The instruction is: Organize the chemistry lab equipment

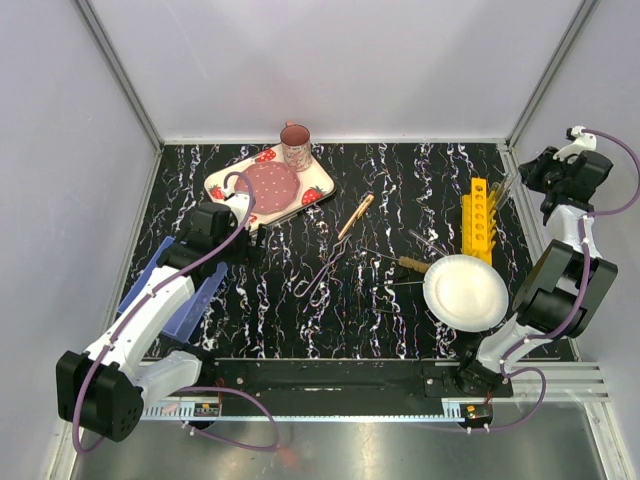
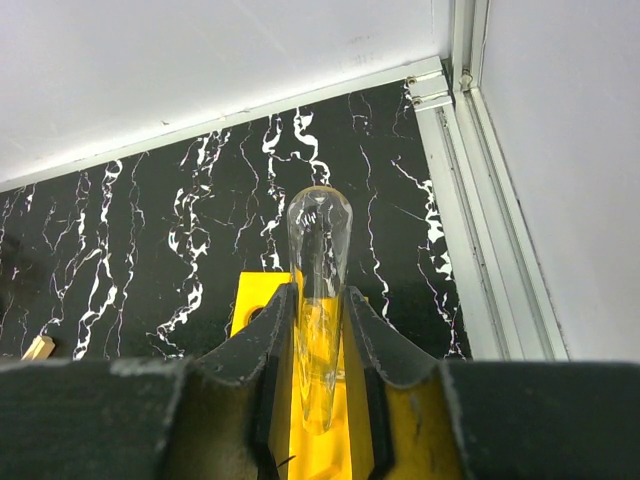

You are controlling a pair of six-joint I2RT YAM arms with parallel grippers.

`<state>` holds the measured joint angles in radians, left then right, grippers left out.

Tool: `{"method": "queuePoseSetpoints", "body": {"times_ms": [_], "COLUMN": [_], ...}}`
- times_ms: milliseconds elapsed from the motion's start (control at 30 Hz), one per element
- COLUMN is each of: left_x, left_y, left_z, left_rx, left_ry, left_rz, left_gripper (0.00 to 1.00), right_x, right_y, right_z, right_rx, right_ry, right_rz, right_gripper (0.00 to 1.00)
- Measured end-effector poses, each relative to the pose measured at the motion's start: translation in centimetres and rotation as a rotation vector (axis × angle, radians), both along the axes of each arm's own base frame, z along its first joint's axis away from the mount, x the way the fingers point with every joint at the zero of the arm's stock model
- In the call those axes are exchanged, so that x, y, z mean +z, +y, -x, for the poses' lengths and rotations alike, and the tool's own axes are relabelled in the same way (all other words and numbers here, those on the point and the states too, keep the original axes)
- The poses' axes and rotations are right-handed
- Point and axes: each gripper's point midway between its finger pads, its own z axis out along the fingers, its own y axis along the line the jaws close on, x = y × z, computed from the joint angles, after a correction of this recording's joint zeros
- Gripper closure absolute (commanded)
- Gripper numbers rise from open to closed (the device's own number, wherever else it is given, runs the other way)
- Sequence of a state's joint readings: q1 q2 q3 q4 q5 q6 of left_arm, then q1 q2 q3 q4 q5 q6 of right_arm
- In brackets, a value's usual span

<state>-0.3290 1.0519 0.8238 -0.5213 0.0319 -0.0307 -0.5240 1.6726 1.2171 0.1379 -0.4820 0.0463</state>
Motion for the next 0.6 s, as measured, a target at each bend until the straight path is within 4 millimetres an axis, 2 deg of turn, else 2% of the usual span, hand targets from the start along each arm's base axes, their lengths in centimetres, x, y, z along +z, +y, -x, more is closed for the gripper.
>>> {"method": "queuePoseSetpoints", "body": {"times_ms": [133,400,467,600], "left_x": [0.0,0.0,0.0,0.0], "left_y": [0.0,0.0,0.0,0.0], "left_z": [0.0,0.0,0.0,0.0], "left_rx": [0.000,0.000,0.000,0.000], "left_ry": [0.000,0.000,0.000,0.000], "left_rz": [0.000,0.000,0.000,0.000], "left_gripper": [0.01,0.01,0.01,0.01], "right_x": [-0.2,-2.3,-2.7,-2.9], "right_y": [0.1,0.5,0.5,0.6], "right_z": [0.1,0.8,0.9,0.9], "right_rx": [0.001,0.002,0.002,0.004], "right_ry": [0.001,0.041,0.045,0.044], "right_rz": [-0.002,-0.024,-0.026,-0.028], "right_gripper": [0.76,0.75,0.69,0.64]}}
